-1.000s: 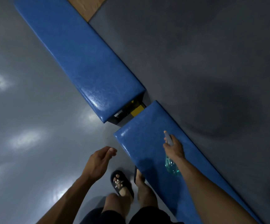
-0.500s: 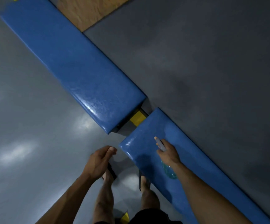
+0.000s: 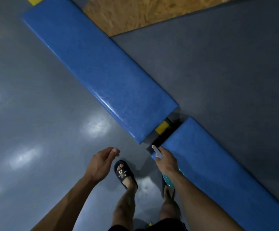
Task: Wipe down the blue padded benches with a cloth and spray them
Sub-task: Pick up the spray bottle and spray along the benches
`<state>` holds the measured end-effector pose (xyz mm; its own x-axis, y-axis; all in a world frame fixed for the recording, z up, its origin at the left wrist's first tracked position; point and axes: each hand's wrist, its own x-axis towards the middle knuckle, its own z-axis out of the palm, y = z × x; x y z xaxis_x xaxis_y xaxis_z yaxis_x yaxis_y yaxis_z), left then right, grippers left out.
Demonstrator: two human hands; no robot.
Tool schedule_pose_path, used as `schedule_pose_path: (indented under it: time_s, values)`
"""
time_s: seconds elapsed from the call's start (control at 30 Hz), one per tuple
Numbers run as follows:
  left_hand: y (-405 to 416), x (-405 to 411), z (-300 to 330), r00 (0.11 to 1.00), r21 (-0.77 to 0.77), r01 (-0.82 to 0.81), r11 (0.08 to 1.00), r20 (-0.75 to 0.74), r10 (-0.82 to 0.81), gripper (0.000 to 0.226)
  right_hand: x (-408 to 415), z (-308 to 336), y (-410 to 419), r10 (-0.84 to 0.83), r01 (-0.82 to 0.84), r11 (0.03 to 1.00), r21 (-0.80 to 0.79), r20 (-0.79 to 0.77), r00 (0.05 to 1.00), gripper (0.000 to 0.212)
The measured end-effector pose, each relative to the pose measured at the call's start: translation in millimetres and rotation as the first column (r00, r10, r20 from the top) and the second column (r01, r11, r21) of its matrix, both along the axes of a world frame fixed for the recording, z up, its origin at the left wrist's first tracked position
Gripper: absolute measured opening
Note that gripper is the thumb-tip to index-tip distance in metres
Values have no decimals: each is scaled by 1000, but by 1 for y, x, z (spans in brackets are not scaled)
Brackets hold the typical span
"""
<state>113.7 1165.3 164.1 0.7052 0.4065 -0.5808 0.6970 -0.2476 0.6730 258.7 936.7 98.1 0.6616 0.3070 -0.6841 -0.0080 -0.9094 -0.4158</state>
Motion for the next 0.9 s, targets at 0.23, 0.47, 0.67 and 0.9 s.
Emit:
schedule_pose_path:
  time_s: [0.23,0.47,0.67,0.9]
  values:
    - [22,-8,-1,1000,-5,29,1000,-2,-29,37,36,-4,-2,-302,300,950,86,13,953,24]
    - [23,9,-3,998,-17,64,998,-8,-64,43,73,-3,6,-282,279,959,49,47,958,14]
    - [32,47,1,997,-20,83,996,3,-83,38,107,3,7,-379,370,924,95,106,919,27]
    - [50,96,5,997,-13,80,997,19,-79,38,160,-2,2,-334,337,941,-17,99,937,26]
